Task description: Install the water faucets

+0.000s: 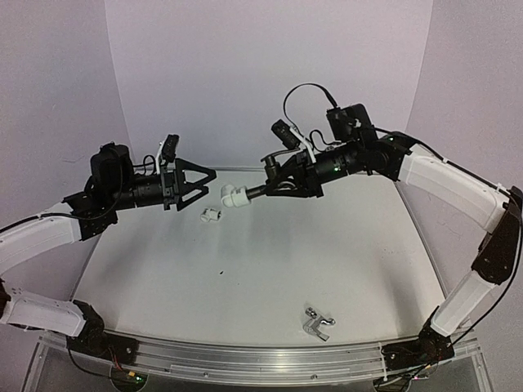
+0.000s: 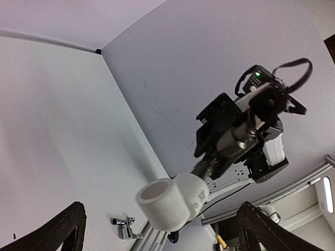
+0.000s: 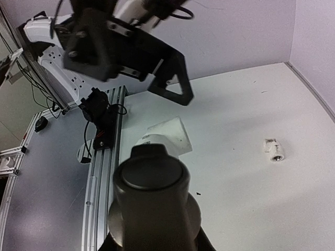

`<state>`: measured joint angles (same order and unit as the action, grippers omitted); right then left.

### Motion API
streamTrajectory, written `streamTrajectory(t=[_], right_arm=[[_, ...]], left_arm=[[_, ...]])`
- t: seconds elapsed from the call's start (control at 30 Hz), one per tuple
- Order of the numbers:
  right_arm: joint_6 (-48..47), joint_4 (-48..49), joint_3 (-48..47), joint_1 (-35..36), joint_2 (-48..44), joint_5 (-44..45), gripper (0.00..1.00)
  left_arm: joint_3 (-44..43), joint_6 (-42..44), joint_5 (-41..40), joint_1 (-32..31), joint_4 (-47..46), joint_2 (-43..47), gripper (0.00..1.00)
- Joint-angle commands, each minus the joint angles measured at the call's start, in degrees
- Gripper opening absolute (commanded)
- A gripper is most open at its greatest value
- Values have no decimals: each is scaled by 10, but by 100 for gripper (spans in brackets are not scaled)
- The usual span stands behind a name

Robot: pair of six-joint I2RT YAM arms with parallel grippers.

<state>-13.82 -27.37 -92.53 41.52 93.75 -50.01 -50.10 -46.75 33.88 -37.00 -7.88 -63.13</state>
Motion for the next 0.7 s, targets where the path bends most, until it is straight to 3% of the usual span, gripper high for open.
streamTrajectory(t=[0.0,0.17,0.33,0.5,0.67], right_arm=[[-41,10,2,-1,-58,33,0],[-44,13,0,-34,-46,23,0],[-69,13,-8,-80,-17,-14,0],[-85,13,-8,-80,-5,-37,0],[-84,15,-5,-80,3,-61,0]], left_arm=[[31,-178,213,41,-236,-71,100],[53,-288,274,56,-480,-194,100],[3,-388,302,71,-655,-298,100],[-49,-479,313,71,-774,-395,100],[-62,-478,320,70,-780,-413,100]])
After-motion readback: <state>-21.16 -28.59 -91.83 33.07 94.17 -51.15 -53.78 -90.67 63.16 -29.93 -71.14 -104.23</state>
